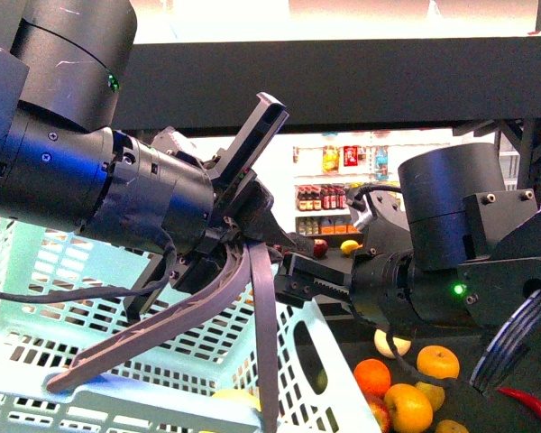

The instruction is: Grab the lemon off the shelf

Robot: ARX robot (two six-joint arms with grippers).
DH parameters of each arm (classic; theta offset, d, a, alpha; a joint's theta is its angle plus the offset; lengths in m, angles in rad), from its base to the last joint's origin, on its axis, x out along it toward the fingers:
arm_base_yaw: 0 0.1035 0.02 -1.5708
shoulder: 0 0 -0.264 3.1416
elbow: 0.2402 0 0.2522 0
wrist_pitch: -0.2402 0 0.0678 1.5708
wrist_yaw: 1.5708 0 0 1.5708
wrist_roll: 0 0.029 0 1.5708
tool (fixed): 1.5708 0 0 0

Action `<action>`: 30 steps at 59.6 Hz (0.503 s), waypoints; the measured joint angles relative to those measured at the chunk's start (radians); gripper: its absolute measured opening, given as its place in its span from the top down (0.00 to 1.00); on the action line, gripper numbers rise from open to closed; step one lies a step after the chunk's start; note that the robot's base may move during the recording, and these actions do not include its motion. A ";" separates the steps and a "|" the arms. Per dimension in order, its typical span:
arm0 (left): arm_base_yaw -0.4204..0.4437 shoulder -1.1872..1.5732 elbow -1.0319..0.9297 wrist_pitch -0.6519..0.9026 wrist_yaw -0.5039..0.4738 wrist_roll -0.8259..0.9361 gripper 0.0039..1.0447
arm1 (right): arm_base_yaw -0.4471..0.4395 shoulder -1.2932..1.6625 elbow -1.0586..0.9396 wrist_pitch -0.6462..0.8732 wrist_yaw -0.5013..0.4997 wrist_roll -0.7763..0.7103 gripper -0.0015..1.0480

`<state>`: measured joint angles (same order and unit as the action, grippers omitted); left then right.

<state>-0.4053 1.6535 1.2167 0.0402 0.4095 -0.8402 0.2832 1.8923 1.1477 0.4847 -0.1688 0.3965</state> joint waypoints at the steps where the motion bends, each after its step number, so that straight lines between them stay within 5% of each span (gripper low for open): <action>1: 0.000 0.000 0.000 0.000 0.000 0.000 0.88 | -0.008 -0.014 -0.009 -0.004 0.000 -0.006 0.02; 18: 0.000 0.000 0.000 0.000 0.002 -0.002 0.88 | -0.222 -0.390 -0.235 0.016 0.050 -0.222 0.02; 30: 0.000 0.000 0.000 0.000 0.003 -0.002 0.88 | -0.375 -0.827 -0.518 -0.101 0.003 -0.354 0.02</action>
<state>-0.4057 1.6539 1.2167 0.0402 0.4126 -0.8421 -0.0914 1.0657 0.6300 0.3840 -0.1661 0.0429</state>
